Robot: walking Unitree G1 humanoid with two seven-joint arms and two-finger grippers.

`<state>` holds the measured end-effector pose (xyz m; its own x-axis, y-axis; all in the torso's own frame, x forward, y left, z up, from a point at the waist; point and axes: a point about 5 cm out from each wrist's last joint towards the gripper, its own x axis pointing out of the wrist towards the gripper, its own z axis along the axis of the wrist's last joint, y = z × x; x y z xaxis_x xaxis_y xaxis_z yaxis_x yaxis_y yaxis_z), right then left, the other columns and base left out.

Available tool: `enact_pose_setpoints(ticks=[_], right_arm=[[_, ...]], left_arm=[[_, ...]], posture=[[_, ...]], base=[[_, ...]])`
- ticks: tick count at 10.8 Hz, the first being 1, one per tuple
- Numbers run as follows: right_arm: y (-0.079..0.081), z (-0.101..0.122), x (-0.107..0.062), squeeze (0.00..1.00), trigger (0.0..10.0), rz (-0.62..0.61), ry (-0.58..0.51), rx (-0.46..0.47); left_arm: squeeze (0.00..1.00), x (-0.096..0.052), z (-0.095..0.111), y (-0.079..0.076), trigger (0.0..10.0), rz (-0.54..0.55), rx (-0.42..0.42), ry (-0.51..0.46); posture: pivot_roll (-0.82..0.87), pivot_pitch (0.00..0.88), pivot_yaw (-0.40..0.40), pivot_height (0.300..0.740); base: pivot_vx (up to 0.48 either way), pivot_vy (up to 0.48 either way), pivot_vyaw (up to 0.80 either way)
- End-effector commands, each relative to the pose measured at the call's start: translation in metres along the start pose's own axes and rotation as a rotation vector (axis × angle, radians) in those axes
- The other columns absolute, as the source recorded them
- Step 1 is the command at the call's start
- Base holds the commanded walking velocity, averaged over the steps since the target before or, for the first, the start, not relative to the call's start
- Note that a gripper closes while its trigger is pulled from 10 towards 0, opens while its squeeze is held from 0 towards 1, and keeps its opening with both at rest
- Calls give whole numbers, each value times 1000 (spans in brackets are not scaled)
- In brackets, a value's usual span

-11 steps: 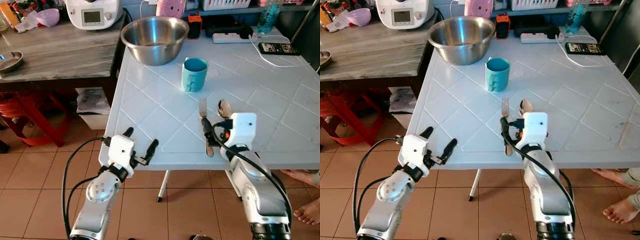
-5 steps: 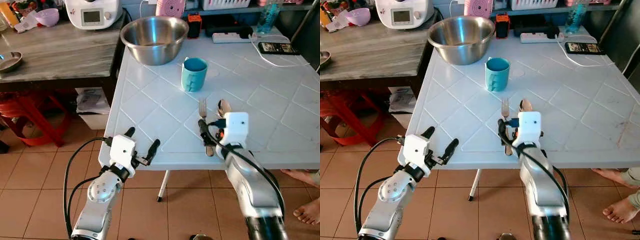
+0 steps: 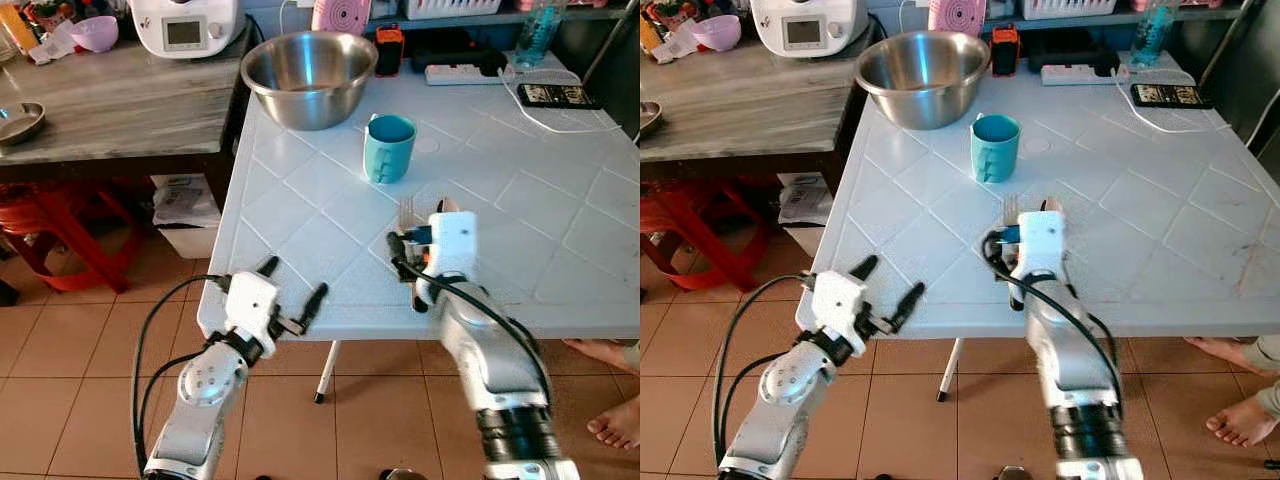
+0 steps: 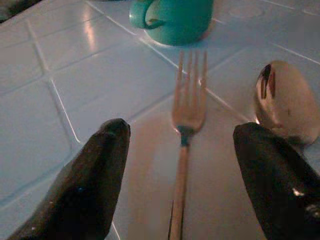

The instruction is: Setting the table

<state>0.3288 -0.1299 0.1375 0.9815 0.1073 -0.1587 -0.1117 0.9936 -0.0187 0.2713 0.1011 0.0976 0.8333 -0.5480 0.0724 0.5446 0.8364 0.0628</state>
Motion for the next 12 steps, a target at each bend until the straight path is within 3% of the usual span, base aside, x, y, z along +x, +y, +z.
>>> enact_pose_setpoints(ticks=[1, 2, 4, 5, 6, 12], right_arm=[[5, -1, 2, 0, 1059, 4, 17, -11], [5, -4, 3, 0, 1843, 6, 43, -10], [1, -13, 3, 0, 4980, -15, 92, 10], [-1, -15, 3, 0, 6078, -23, 103, 12], [-3, -17, 4, 0, 0, -26, 116, 34], [-12, -21, 6, 0, 0, -34, 152, 45]], left_arm=[[0, -2, 1, 0, 10000, -26, 16, 1], [0, -3, 1, -2, 10000, -39, 20, 0], [0, -2, 2, -5, 10000, -63, 38, 0], [0, -2, 2, -5, 10000, -65, 38, 1], [0, -2, 2, -6, 10000, -72, 39, -2], [0, 1, 3, -4, 10000, -96, 54, 4]], posture=[[-194, 154, 79, 740], [-195, 155, 79, 740], [-196, 155, 79, 740], [-196, 155, 79, 740], [-197, 156, 80, 740], [-196, 153, 83, 740]], base=[[0, 0, 0], [0, 0, 0], [0, 0, 0], [0, 0, 0], [0, 0, 0], [0, 0, 0]])
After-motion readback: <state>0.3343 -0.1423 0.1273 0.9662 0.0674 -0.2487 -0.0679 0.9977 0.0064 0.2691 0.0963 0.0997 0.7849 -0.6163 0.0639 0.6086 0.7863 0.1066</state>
